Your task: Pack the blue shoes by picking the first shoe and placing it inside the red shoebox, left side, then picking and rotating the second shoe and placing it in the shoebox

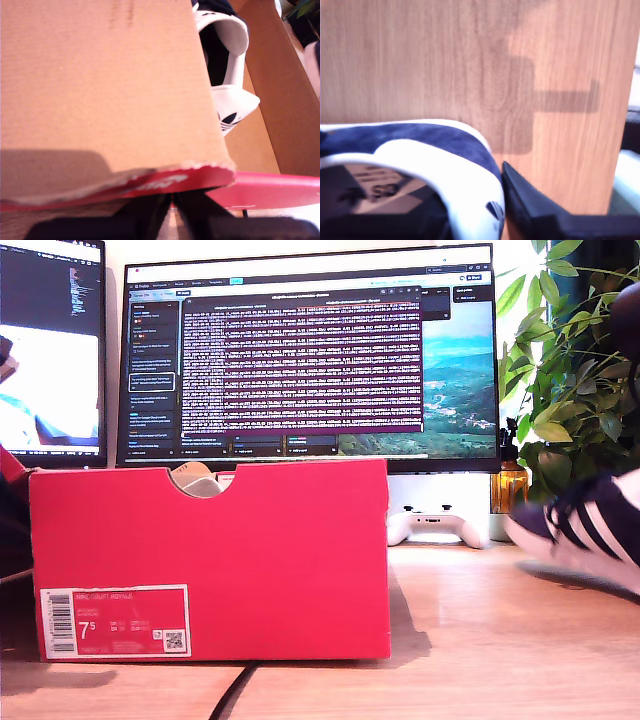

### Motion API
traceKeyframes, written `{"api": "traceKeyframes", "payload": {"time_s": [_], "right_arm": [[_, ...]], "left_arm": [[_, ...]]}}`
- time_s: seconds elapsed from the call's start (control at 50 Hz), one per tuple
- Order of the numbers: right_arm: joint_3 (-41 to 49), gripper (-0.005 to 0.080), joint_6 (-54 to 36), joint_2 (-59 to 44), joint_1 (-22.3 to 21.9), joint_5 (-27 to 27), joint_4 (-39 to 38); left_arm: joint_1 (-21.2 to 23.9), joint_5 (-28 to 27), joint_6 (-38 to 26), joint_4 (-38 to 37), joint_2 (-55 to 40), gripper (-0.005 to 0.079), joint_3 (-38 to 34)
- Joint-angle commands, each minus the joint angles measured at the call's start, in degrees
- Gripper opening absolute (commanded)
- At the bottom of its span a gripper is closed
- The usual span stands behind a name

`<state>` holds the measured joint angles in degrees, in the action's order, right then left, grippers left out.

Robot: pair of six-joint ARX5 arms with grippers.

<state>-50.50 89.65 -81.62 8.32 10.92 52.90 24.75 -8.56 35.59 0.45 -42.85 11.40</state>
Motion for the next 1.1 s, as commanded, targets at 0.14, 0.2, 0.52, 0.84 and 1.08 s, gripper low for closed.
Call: {"api": "traceKeyframes", "payload": {"time_s": [0.14, 0.2, 0.52, 0.84, 1.08], "right_arm": [[-7.02, -0.0013, -15.26, -0.17, 0.13, 2.82, -2.84], [-8.76, -0.0013, -22.53, -0.17, 0.13, 2.75, -4.79], [-19.47, -0.0013, -52.74, -0.17, 0.11, -5.49, -12.83], [-29.99, -0.0013, -77.66, -0.24, 0.20, -24.22, -23.06], [-30.95, -0.0013, -90.12, -0.85, 1.36, -34.34, -33.05]], "left_arm": [[0.13, 0.04, -0.02, 0.46, 0.00, -0.0019, 0.31], [0.13, 0.04, -0.02, 0.46, 0.00, -0.0019, 0.31], [0.13, 0.04, -0.02, 0.46, 0.00, -0.0019, 0.31], [0.13, 0.04, -0.02, 0.46, 0.00, -0.0019, 0.31], [0.13, 0.04, -0.02, 0.46, 0.00, -0.0019, 0.31]]}}
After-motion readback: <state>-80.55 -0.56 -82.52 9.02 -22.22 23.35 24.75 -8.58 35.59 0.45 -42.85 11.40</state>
